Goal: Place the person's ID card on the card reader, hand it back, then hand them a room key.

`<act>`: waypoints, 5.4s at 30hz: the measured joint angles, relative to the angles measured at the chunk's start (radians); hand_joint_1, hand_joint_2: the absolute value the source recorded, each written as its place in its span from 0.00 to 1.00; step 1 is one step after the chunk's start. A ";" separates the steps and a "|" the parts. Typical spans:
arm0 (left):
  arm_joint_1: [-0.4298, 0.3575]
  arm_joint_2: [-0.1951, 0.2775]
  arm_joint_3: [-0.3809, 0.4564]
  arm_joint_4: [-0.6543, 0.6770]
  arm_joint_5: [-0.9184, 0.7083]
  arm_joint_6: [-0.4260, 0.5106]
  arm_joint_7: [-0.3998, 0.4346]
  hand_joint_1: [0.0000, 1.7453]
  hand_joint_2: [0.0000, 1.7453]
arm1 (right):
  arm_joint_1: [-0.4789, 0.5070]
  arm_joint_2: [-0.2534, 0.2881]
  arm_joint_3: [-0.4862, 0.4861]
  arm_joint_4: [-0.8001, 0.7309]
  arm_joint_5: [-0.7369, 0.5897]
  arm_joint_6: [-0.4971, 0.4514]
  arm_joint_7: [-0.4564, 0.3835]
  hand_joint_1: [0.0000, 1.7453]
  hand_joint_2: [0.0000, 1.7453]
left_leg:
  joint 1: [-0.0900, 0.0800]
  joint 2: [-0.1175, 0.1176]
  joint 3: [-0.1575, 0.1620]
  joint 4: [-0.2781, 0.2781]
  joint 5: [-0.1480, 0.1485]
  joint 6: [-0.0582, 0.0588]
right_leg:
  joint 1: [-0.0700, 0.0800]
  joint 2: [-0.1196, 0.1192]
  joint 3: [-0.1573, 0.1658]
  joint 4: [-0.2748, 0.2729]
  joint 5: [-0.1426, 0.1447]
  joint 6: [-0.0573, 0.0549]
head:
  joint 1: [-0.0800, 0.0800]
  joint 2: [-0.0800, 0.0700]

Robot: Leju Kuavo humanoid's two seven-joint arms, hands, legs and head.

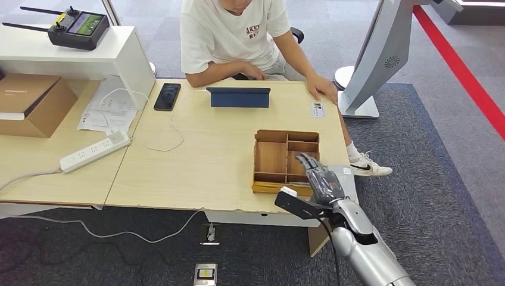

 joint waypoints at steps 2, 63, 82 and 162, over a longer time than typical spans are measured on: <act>0.000 0.000 0.000 0.000 0.000 0.000 0.000 0.00 0.00 | -0.003 0.000 0.001 0.016 -0.001 -0.005 -0.005 0.01 1.00 | 0.000 0.000 0.000 0.000 0.000 0.000 | 0.000 0.000 0.000 0.000 0.000 0.000 | 0.000 0.000; 0.001 -0.002 0.001 0.000 -0.017 0.002 -0.011 0.00 0.00 | -0.094 -0.021 0.000 0.018 -0.051 0.017 -0.004 0.46 1.00 | 0.000 0.000 0.000 0.000 0.000 0.000 | 0.000 0.000 0.000 0.000 0.000 0.000 | 0.000 0.000; 0.002 -0.003 0.002 0.000 -0.019 0.003 -0.011 0.00 0.00 | -0.096 -0.045 -0.008 -0.029 -0.049 0.092 0.006 0.00 1.00 | 0.001 0.000 0.000 0.000 0.000 0.000 | 0.000 0.000 -0.001 0.000 0.000 0.000 | 0.000 0.000; 0.003 0.006 0.021 0.000 -0.076 0.002 -0.028 0.00 0.00 | -0.005 -0.114 -0.029 -0.195 -0.031 0.332 0.098 0.51 1.00 | 0.001 0.000 -0.001 0.000 0.000 0.000 | 0.001 0.000 -0.002 0.000 0.000 0.000 | 0.000 0.000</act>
